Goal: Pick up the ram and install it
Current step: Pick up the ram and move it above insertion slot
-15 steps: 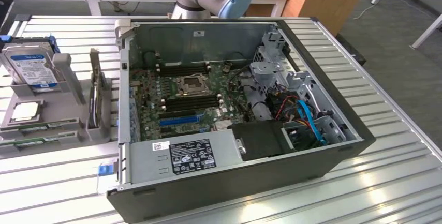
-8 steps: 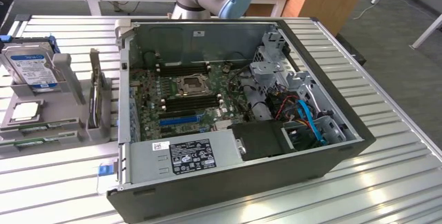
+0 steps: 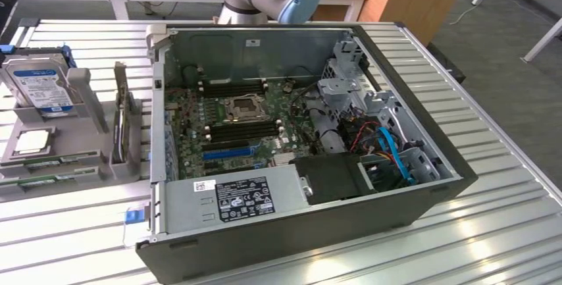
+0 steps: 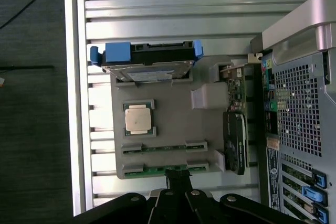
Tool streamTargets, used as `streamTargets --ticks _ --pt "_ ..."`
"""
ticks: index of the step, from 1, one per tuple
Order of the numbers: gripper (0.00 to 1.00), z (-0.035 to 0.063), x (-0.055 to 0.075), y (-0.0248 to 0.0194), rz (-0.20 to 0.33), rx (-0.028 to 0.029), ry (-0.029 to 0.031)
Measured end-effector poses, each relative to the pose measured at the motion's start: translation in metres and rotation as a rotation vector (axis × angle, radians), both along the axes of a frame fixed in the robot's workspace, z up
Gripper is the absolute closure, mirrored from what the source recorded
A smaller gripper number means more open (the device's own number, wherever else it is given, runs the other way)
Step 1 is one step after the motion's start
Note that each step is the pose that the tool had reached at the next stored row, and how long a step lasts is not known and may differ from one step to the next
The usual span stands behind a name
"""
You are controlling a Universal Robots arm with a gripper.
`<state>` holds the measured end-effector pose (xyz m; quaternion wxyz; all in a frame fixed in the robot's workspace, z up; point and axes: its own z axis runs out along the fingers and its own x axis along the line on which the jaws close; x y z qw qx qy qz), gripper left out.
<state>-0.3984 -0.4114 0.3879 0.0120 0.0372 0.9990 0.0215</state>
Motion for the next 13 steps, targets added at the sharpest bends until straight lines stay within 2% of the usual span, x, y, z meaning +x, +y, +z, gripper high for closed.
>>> streamTargets --ticks 5,13 --pt "0.9 0.0 -0.0001 0.0 0.017 -0.0001 0.0001" --pt "0.9 0.0 0.0 0.0 0.088 0.0 0.0"
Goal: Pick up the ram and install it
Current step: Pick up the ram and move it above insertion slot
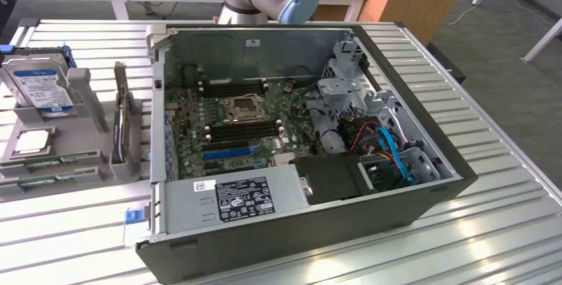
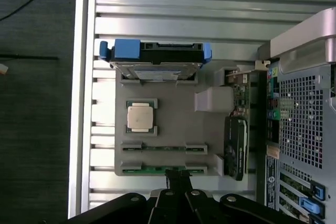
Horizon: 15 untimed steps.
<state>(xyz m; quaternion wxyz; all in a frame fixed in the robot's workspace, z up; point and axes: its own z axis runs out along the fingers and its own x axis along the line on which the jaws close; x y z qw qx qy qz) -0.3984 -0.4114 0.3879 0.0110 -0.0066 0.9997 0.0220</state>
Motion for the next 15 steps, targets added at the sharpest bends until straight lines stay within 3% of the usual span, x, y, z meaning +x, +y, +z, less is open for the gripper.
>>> streamTargets --ticks 15 --pt "0.9 0.0 0.0 0.0 0.124 0.0 0.0"
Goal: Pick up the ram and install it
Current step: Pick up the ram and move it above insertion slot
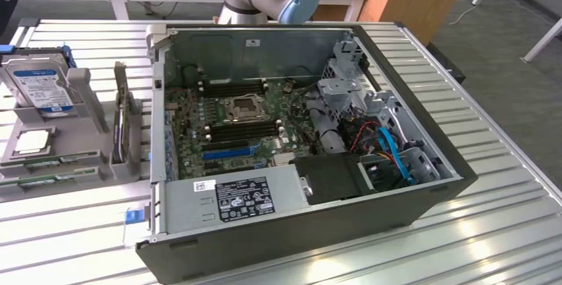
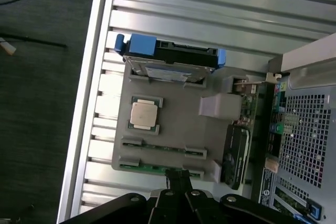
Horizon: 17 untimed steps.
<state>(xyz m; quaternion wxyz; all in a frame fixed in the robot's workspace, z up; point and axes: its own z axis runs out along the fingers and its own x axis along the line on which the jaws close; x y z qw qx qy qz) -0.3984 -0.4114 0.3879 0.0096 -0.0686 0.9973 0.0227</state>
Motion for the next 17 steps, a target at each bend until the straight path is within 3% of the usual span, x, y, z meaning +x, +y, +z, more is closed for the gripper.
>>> streamTargets --ticks 17 --pt "0.9 0.0 0.0 0.0 0.135 -0.0001 0.0"
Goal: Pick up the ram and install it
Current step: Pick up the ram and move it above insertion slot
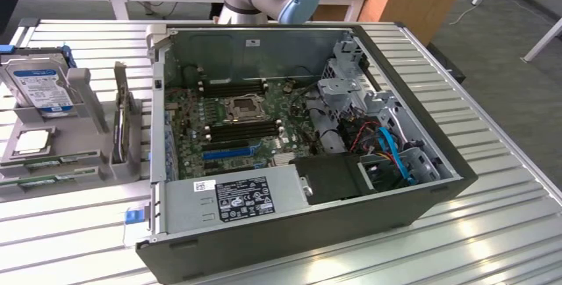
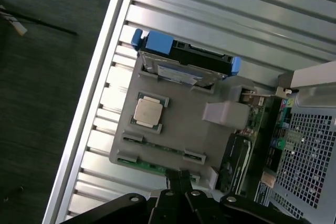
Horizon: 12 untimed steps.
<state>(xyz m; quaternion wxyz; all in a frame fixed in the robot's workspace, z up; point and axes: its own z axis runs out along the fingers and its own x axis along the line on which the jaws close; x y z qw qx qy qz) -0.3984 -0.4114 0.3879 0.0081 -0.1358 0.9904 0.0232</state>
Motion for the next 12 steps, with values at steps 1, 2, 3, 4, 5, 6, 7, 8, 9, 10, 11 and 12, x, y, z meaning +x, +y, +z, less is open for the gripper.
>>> streamTargets --ticks 1,2,3,4,5,6,7,8,9,10,11,12 --pt "0.9 0.0 0.0 0.0 0.008 0.0 0.0" --pt "0.9 0.0 0.0 0.0 0.017 0.0 0.0" --pt "0.9 -0.0001 0.0 0.0 0.026 0.0001 -0.0001" --pt "0.9 0.0 0.0 0.0 0.034 0.0 0.0" --pt "0.9 -0.0001 0.0 0.0 0.042 0.0001 -0.0001" --pt "0.9 0.0 0.0 0.0 0.05 0.0 0.0" --pt "0.9 0.0 0.0 0.0 0.058 0.0 0.0" --pt "0.9 0.0 0.0 0.0 0.066 0.0001 -0.0001" --pt "0.9 0.0 0.0 0.0 0.074 0.0 0.0" --pt "0.9 0.0 0.0 0.0 0.082 0.0001 0.0" --pt "0.9 0.0 0.0 0.0 0.091 0.0001 -0.0001" --pt "0.9 0.0 0.0 0.0 0.099 0.0001 0.0"
